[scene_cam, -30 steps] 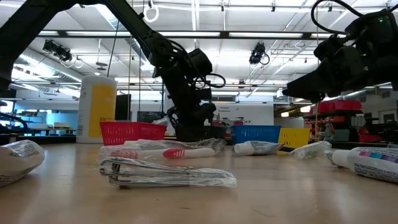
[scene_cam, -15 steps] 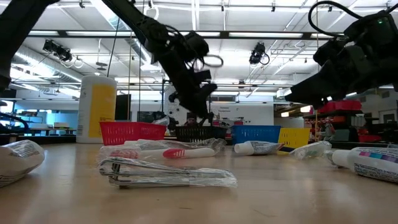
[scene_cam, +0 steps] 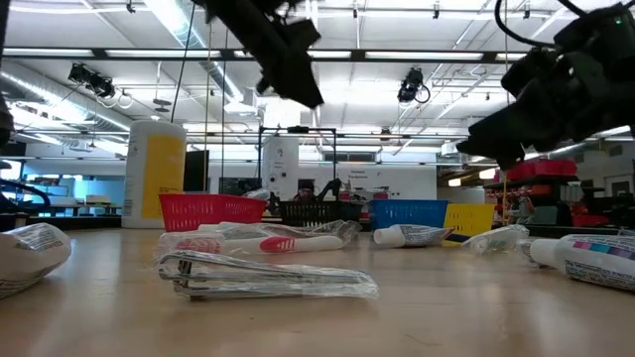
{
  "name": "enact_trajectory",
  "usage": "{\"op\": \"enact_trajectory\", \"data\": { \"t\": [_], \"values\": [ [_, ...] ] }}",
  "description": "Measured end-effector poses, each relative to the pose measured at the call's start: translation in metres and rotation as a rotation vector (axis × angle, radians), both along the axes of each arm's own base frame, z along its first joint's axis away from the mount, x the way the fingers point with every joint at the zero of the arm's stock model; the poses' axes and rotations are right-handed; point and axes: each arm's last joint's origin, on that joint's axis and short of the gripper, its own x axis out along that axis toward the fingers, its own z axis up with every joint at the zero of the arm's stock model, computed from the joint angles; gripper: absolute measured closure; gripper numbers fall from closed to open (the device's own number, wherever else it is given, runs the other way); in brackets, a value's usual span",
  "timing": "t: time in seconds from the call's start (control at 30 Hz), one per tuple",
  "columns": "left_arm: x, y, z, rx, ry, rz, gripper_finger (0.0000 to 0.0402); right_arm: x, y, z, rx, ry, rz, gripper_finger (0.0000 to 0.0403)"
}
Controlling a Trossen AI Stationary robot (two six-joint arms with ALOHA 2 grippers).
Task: Pick & Place Travel size toiletries
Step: Put the purple toothpaste into the blue bin
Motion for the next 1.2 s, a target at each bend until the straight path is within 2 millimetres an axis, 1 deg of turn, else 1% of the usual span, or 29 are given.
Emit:
{"op": "enact_trajectory", "data": {
  "t": [0.1, 0.17, 0.27, 0.37, 0.47, 0.6, 0.73, 0.87, 1.0, 1.1, 1.2],
  "values": [
    [-0.017, -0.023, 0.004, 0.019, 0.078, 0.016, 0.0291, 0.006, 0.005, 0.004, -0.002, 0.006, 0.021, 0.0190],
    [-0.028, -0.038, 0.000, 0.034, 0.121, 0.041, 0.0291, 0.011, 0.008, 0.005, -0.008, 0.016, 0.023, 0.0190],
    [-0.041, -0.061, -0.011, 0.021, 0.132, 0.073, 0.0291, 0.017, 0.012, 0.004, -0.021, 0.043, 0.029, 0.0190],
    [-0.051, -0.082, -0.030, -0.001, 0.140, 0.066, 0.0291, 0.024, 0.014, 0.004, -0.034, 0.062, 0.039, 0.0190],
    [-0.059, -0.099, -0.051, -0.013, 0.152, 0.061, 0.0291, 0.033, 0.015, 0.009, -0.047, 0.064, 0.045, 0.0190],
    [-0.070, -0.114, -0.083, -0.037, 0.140, 0.118, 0.0291, 0.047, 0.018, 0.018, -0.102, 0.066, 0.099, 0.0190],
    [-0.076, -0.114, -0.106, -0.027, 0.135, 0.098, 0.0291, 0.063, 0.021, 0.028, -0.174, 0.154, 0.144, 0.0190],
    [-0.076, -0.107, -0.114, -0.080, 0.110, 0.086, 0.0291, 0.074, 0.027, 0.030, -0.202, 0.349, 0.175, 0.0190],
    [-0.071, -0.101, -0.110, -0.054, 0.089, 0.006, 0.0291, 0.083, 0.033, 0.018, -0.303, 0.462, 0.174, 0.0190],
    [-0.064, -0.093, -0.105, -0.044, 0.025, -0.040, 0.0291, 0.088, 0.034, 0.003, -0.337, 0.523, 0.179, 0.0190],
    [-0.059, -0.085, -0.099, -0.052, -0.044, -0.067, 0.0291, 0.089, 0.032, -0.013, -0.418, 0.608, 0.153, 0.0190]
  ]
}}
